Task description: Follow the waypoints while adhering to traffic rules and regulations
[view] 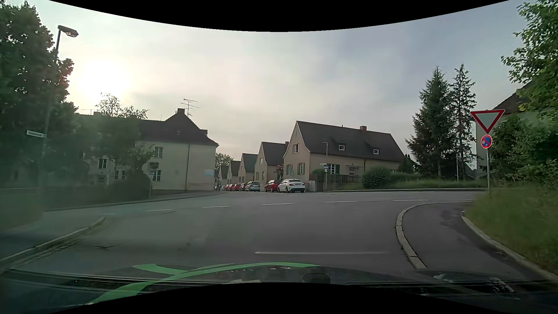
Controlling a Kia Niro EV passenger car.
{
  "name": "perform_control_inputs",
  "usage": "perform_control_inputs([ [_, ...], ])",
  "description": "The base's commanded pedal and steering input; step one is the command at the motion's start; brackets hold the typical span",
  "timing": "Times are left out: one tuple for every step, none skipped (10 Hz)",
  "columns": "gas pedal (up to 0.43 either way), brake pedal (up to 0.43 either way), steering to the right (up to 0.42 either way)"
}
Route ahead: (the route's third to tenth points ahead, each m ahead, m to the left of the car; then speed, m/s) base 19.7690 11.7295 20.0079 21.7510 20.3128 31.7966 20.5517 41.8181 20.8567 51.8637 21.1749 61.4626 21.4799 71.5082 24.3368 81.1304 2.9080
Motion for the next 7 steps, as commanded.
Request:
perform_control_inputs([
  [0.02, 0.0, -0.005],
  [0.02, 0.0, -0.007],
  [0.028, 0.0, -0.008],
  [0.039, 0.0, -0.009],
  [0.039, 0.0, -0.011],
  [0.047, 0.0, -0.012],
  [0.047, 0.0, -0.013],
])
